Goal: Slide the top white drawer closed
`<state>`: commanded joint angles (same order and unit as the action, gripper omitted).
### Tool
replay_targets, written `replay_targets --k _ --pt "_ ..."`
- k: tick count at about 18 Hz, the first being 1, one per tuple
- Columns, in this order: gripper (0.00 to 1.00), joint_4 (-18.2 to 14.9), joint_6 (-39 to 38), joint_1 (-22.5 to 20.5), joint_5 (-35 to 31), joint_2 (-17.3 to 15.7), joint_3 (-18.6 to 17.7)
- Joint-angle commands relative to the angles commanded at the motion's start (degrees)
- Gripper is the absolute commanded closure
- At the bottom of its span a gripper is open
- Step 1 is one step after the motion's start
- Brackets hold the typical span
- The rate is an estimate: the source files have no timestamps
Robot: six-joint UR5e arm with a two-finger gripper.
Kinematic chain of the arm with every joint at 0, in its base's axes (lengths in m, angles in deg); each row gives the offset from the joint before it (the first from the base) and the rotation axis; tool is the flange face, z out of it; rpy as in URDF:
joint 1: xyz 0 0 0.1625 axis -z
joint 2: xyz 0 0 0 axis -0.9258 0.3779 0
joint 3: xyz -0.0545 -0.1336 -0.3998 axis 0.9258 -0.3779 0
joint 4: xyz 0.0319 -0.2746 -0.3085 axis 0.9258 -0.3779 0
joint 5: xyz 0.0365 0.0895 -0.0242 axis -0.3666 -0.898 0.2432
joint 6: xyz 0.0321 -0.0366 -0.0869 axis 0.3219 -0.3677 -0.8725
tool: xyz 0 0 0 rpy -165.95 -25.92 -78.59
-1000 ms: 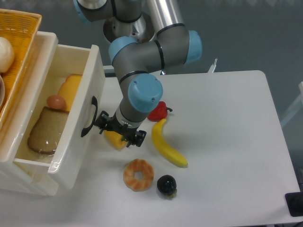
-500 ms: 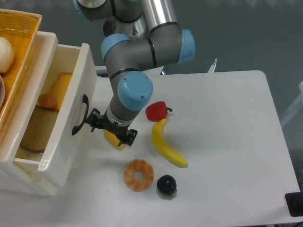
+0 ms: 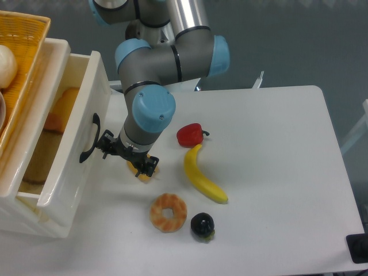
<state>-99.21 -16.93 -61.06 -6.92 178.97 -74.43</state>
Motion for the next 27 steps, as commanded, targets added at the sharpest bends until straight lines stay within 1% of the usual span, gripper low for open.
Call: replay_targets --k 19,27 --pt "0.00 0.4 -1.6 3.3 0.2 -0.2 0.1" --pt "0.00 0.5 -1.5 3.5 0.0 -0.1 0.1"
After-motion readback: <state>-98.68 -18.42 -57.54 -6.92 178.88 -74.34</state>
